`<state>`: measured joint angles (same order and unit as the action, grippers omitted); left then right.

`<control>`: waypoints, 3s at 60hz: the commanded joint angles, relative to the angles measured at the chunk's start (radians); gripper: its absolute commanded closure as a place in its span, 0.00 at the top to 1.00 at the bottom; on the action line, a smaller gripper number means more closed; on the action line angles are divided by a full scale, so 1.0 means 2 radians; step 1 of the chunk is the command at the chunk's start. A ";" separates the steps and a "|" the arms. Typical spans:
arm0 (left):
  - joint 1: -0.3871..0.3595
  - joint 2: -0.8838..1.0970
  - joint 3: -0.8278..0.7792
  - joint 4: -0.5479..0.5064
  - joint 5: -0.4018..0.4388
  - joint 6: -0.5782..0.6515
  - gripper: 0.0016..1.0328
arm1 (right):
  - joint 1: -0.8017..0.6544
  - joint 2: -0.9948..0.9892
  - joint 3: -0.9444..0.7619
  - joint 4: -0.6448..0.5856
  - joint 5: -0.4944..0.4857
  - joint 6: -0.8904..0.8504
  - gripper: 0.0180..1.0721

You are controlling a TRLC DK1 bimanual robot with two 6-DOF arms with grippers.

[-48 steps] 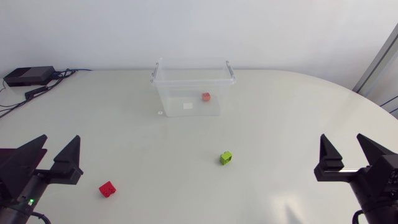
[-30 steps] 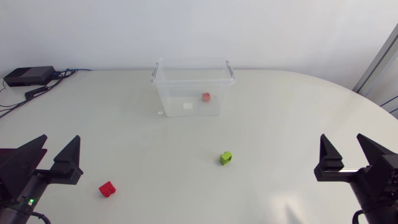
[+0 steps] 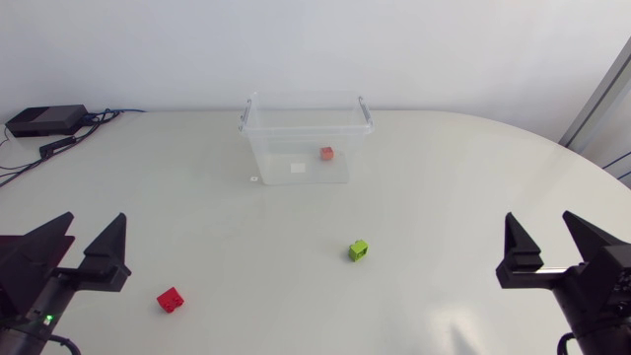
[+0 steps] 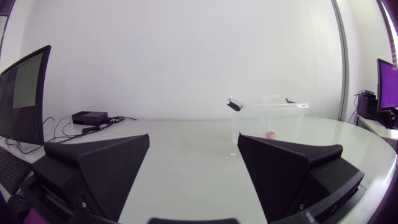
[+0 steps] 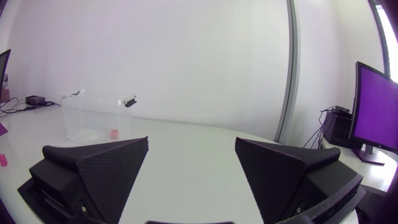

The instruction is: Place the duplo bricks in the container

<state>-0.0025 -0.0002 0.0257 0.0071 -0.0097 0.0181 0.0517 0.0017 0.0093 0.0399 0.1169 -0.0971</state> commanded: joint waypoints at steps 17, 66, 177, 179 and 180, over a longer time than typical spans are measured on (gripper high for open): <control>-0.002 -0.008 -0.005 0.100 -0.032 0.000 0.96 | 0.002 -0.005 0.014 0.079 0.014 -0.032 0.96; -0.030 0.064 0.293 0.072 -0.040 -0.012 0.94 | 0.017 0.078 0.271 0.074 0.023 -0.080 0.95; -0.068 0.594 0.663 -0.494 -0.039 0.006 0.95 | 0.098 0.579 0.664 -0.423 -0.029 -0.011 0.95; -0.068 0.598 0.663 -0.507 -0.039 0.009 0.95 | 0.097 0.581 0.663 -0.430 -0.032 -0.011 0.95; -0.068 0.598 0.662 -0.512 -0.039 0.012 0.95 | 0.097 0.585 0.663 -0.434 -0.033 -0.011 0.95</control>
<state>-0.1326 1.1767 1.3365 -0.9760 -0.0845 0.0265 0.2535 1.1458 1.3197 -0.7971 0.0643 -0.1482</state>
